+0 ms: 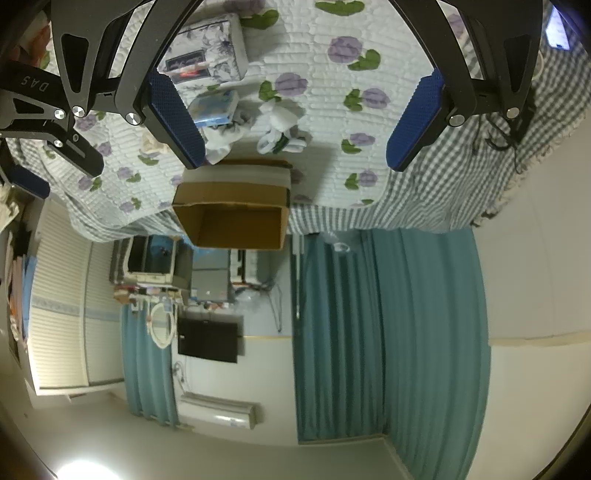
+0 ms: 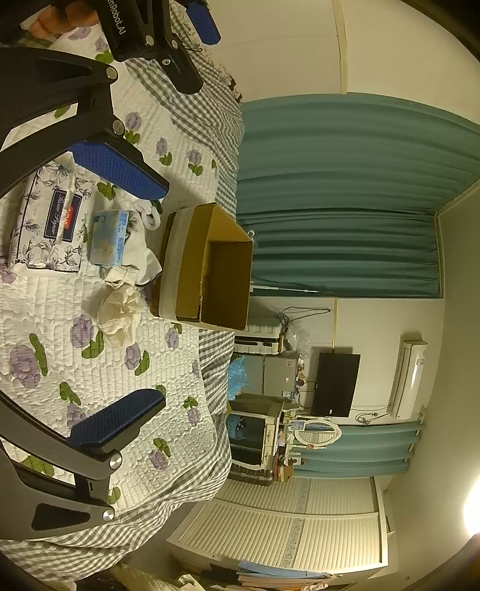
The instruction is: Organize soft objects
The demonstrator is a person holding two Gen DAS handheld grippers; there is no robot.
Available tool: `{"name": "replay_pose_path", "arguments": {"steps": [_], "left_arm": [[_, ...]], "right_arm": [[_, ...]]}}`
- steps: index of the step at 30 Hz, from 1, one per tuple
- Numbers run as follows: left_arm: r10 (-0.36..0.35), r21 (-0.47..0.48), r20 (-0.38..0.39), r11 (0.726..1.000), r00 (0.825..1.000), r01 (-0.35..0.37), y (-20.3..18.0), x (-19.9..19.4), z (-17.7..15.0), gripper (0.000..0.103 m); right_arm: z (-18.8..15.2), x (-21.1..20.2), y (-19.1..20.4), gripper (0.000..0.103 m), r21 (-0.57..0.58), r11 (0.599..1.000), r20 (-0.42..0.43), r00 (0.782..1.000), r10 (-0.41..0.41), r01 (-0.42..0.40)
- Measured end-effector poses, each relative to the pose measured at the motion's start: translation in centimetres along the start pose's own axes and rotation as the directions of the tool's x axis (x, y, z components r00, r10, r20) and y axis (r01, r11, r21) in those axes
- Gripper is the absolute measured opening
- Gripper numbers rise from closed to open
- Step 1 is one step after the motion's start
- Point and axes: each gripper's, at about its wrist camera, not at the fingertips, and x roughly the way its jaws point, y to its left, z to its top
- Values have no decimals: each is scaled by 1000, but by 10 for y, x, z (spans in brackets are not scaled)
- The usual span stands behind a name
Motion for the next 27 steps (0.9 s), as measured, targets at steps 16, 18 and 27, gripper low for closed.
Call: {"name": "replay_pose_path", "arguments": {"steps": [16,18,27], "left_arm": [[9,-3,-3,1000,1000,-9,2,1,-3,100],[9,-5,-3,1000,1000,-9,4,1,-4,100],[8,-7,-6,1000,1000,-8,6,2,-3,100]], "right_arm": [[-2,5,1,103,-8,1000,-11,1000,3,-3],[-3,5,1,103,-8,1000,-11,1000,2,-3],[-3,5,1,103,-9,1000,-11,1000,1,-1]]}}
